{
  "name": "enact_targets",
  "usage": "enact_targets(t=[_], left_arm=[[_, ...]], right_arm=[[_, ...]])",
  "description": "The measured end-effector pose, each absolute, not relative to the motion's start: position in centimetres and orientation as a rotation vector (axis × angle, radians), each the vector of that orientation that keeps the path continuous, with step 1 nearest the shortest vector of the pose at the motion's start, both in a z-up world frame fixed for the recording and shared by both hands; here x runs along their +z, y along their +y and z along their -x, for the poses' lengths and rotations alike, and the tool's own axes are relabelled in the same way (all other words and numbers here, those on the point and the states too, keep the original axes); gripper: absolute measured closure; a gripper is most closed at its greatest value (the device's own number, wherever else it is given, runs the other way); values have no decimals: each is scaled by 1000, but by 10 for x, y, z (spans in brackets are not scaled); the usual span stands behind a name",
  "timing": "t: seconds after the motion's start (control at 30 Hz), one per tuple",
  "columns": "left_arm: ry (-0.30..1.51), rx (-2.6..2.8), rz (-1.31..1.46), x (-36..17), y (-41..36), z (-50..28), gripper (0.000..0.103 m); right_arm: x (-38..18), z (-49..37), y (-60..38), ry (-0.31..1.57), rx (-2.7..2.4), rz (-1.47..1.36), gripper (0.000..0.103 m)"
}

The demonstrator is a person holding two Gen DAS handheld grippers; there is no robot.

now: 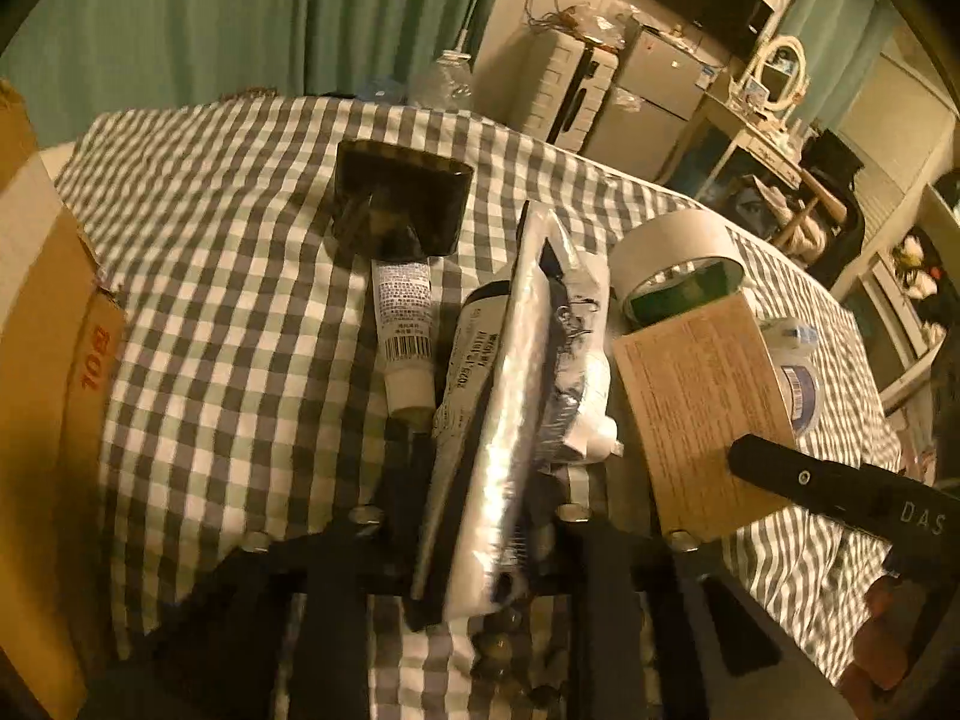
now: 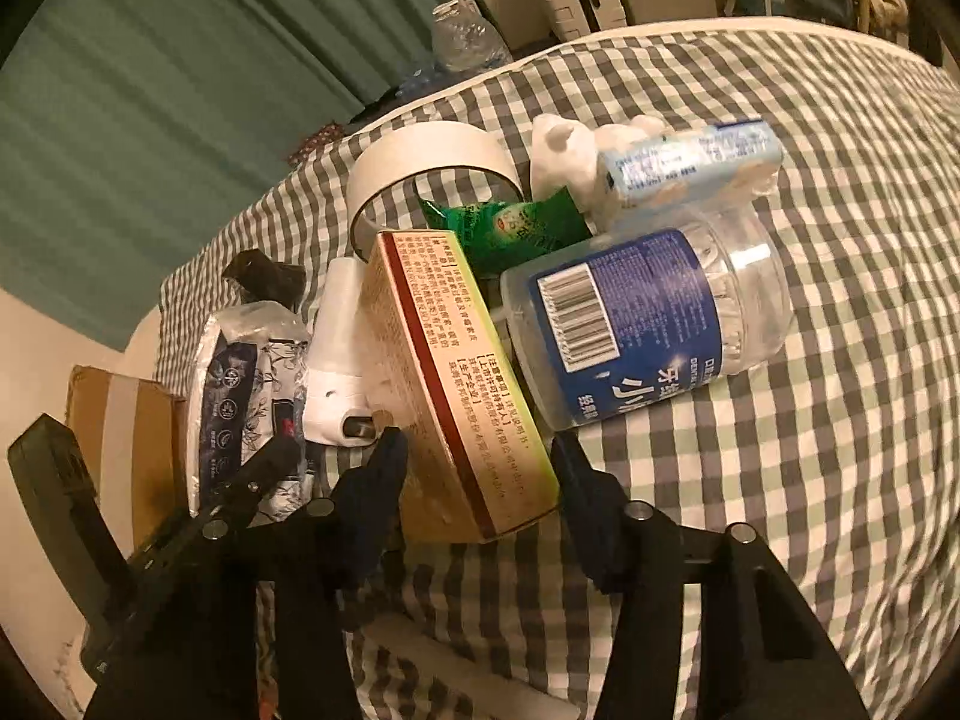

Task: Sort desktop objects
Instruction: 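Grasp the foil package with the left gripper while the right grasps the tan box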

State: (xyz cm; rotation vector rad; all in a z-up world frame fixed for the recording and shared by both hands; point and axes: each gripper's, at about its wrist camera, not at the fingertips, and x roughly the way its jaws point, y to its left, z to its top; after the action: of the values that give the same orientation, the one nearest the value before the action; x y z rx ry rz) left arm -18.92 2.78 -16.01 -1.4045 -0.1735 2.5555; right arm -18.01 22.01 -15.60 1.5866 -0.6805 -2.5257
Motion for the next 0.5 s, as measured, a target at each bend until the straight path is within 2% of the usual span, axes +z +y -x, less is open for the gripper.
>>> enact_targets(t=[0.1, 0.3, 0.5], left_arm=[[-73, 2580, 1384, -152, 31, 174, 89], [-40, 2602, 1381, -124, 24, 138, 90], [-35, 2635, 1384, -91, 16, 106, 90]], right_arm=[[-143, 163, 214, -637, -2545, -1578, 68], [-129, 127, 200, -489, -2611, -1637, 70], [-106, 78, 197, -454, -2630, -1662, 71]])
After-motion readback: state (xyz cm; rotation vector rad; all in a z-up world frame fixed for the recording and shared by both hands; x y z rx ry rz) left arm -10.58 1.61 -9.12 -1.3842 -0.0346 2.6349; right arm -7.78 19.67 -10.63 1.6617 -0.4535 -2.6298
